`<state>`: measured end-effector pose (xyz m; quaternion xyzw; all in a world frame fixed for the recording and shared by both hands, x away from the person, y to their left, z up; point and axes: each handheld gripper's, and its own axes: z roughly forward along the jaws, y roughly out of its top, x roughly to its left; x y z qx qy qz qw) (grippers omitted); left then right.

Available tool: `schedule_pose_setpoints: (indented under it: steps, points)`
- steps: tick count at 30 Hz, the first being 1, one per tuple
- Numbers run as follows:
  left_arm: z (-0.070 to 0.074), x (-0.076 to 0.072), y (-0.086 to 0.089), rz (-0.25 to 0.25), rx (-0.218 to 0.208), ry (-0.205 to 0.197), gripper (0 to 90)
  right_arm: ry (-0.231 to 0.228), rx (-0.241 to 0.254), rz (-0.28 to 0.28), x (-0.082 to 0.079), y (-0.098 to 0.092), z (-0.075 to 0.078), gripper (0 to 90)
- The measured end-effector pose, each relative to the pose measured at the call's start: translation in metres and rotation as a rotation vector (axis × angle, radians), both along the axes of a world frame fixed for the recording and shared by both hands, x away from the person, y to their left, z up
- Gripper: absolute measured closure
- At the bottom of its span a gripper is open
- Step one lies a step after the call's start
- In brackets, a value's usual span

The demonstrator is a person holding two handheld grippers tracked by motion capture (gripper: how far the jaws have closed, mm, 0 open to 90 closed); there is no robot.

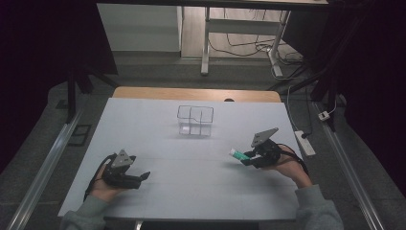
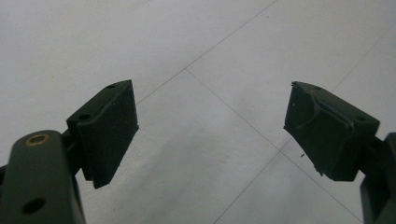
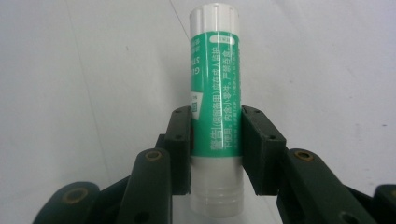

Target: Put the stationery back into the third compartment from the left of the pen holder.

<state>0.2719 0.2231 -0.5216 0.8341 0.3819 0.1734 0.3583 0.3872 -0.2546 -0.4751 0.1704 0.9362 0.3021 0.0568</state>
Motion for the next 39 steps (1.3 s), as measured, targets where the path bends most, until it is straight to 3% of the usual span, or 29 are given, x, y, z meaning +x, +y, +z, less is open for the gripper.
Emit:
schedule_pose_setpoints:
  steps: [4,7,14,23,30,39]
  points:
    - [0.001,0.000,0.000,0.001,-0.002,-0.006,17.5,0.013,0.039,-0.098,-0.002,0.002,-0.001,65.4]
    - [0.001,0.000,-0.001,-0.001,-0.002,-0.012,17.7,0.028,0.060,-0.139,-0.003,0.003,-0.002,65.4]
    - [0.003,0.000,-0.007,-0.016,0.016,-0.031,18.1,0.054,0.095,-0.176,-0.003,0.008,-0.004,65.4]
    - [0.005,0.000,-0.017,-0.043,0.030,-0.046,18.9,0.082,0.129,-0.192,-0.005,0.017,-0.003,65.3]
    - [0.007,0.001,-0.025,-0.068,0.044,-0.060,19.7,0.079,0.143,-0.164,-0.009,0.027,-0.002,65.3]
    - [0.012,0.003,-0.042,-0.110,0.057,-0.096,21.4,0.112,0.165,-0.144,-0.010,0.039,-0.002,65.3]
